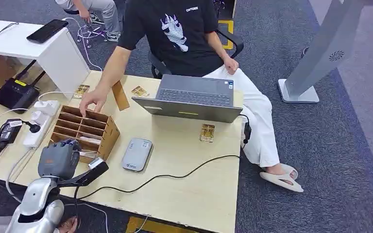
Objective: Pass the card to the sensor for recognition and then transmit it.
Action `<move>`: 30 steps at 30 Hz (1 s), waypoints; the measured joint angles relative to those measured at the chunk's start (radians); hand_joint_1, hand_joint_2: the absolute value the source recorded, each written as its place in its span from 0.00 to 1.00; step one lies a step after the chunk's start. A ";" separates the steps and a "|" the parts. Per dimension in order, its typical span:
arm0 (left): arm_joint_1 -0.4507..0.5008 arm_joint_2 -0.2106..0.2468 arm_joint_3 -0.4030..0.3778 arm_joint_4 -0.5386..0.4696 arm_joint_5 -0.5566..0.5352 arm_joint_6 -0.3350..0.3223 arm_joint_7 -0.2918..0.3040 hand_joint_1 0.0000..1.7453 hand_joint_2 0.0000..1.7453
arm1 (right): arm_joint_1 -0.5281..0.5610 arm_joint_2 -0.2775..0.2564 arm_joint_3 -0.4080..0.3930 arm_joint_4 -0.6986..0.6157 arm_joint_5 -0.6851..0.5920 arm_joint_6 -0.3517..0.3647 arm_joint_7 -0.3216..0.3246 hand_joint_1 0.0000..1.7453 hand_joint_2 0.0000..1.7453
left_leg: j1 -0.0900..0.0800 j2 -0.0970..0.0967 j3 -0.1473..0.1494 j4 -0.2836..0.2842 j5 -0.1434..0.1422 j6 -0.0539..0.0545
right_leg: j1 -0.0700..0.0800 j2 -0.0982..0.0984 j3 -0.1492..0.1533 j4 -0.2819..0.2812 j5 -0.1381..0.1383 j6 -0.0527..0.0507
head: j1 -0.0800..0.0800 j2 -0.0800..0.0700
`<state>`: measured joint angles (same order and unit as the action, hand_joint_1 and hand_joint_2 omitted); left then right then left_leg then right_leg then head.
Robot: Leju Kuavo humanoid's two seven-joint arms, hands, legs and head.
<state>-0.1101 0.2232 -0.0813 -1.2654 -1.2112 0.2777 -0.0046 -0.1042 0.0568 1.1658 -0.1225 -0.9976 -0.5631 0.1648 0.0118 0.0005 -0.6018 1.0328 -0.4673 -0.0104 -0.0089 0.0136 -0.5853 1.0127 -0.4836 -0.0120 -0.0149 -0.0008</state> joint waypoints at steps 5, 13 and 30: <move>-0.002 0.000 0.000 0.010 0.000 -0.004 -0.001 1.00 1.00 | 0.000 -0.001 0.000 0.000 -0.002 0.008 0.001 0.00 1.00 | 0.000 0.000 0.000 0.000 0.000 0.000 | 0.000 0.000 0.000 0.000 0.000 0.000 | 0.000 0.000; -0.005 0.001 0.000 0.022 0.000 -0.009 -0.005 1.00 1.00 | 0.000 -0.002 0.000 0.000 -0.006 0.015 0.002 0.00 1.00 | 0.000 0.000 0.000 0.000 0.000 0.000 | 0.000 0.000 0.000 0.000 0.000 0.000 | 0.000 0.000; -0.034 0.043 0.050 -0.183 0.146 0.090 -0.059 1.00 1.00 | 0.000 -0.002 0.019 0.000 -0.036 -0.004 -0.006 0.00 1.00 | 0.000 0.000 0.000 0.000 0.000 0.000 | 0.000 0.000 0.000 0.000 0.000 0.000 | 0.000 0.000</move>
<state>-0.1446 0.2667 -0.0313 -1.4485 -1.0655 0.3674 -0.0633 -0.1045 0.0553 1.1852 -0.1221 -1.0338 -0.5673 0.1587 0.0120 0.0004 -0.6017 1.0328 -0.4673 -0.0105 -0.0087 0.0135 -0.5850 1.0129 -0.4835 -0.0121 -0.0149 -0.0007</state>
